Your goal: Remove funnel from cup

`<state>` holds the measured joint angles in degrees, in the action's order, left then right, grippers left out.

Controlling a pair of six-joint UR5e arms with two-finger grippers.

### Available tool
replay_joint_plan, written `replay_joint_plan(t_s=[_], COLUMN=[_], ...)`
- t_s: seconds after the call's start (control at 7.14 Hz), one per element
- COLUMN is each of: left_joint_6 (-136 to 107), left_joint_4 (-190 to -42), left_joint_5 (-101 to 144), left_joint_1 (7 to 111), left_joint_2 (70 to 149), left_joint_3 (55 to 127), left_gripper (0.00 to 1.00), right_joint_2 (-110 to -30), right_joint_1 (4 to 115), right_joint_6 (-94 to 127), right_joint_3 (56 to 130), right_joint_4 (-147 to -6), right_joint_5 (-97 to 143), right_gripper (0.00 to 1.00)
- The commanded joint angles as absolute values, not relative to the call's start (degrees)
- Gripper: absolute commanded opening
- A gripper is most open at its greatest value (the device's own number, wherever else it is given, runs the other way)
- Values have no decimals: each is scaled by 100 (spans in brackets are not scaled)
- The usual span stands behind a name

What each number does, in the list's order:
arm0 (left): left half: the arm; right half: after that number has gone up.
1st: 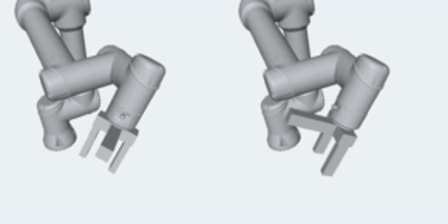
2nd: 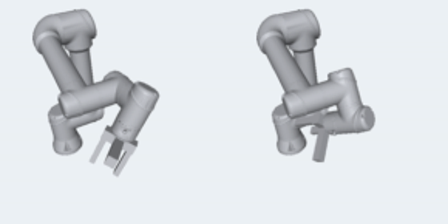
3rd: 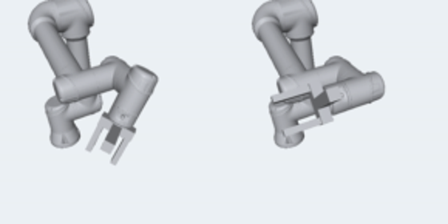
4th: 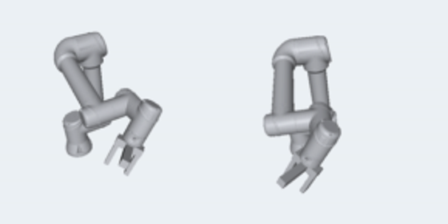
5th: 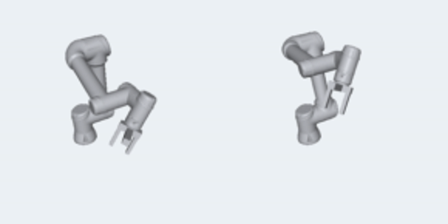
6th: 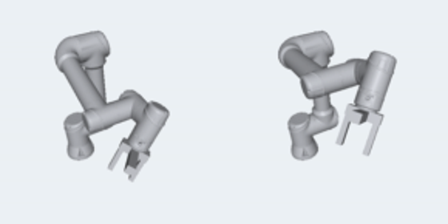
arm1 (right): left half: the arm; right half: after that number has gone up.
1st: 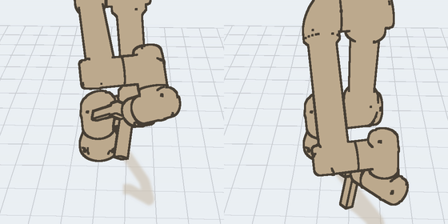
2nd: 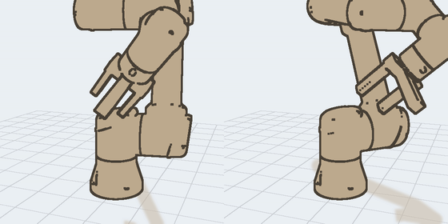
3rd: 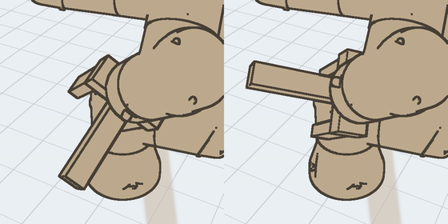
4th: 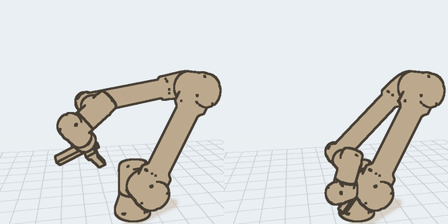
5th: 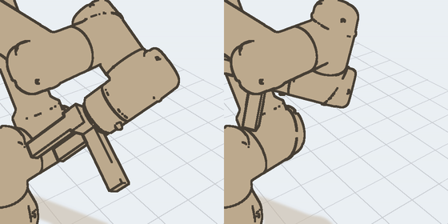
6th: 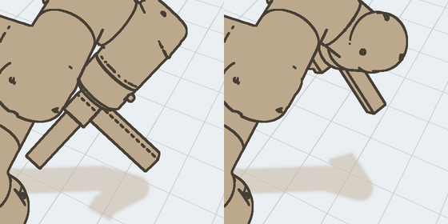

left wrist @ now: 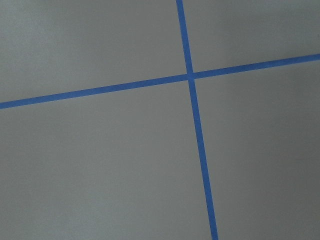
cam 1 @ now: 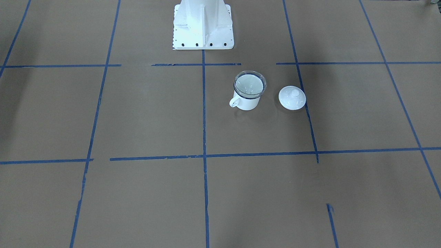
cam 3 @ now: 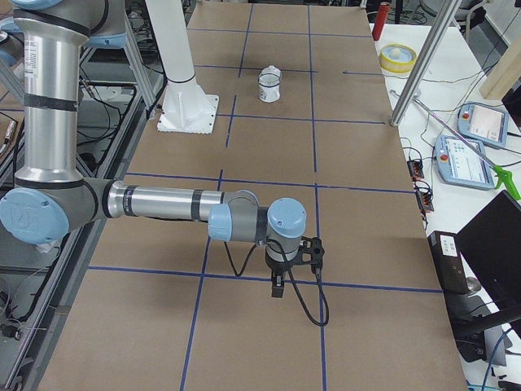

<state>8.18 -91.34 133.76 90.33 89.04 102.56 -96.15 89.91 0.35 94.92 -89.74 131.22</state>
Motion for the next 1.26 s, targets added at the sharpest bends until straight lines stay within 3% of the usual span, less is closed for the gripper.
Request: replay_joint_plan(t_s=[0.0,0.42,0.56,0.84,1.12], left_joint_6=[635,-1659,-1861,-3845,-5862], left_joint_4=[-9184,-10247,-10927,-10934,-10463], left_joint_5=[13333,13577,13736,14011,12688], left_joint_1=[8974,8721,8144,6843,5325], left_joint_2=[10005,10292,10275,10510,10721], left_joint_3=[10170,10370,10580,10835,11467], left_gripper=[100,100,100,100,100], right_joint_2=[-9615,-9615,-9615,-9615,-9615], right_joint_1=[8991,8991,8991,8991,8991], right_joint_6=[35,35,35,35,35], right_joint_3=[9492,9483,9492,9492,9492], right_joint_4=[-8974,-8974,-8974,-8974,-8974], right_joint_5=[13122,13122,13122,13122,13122], right_gripper=[100,100,100,100,100])
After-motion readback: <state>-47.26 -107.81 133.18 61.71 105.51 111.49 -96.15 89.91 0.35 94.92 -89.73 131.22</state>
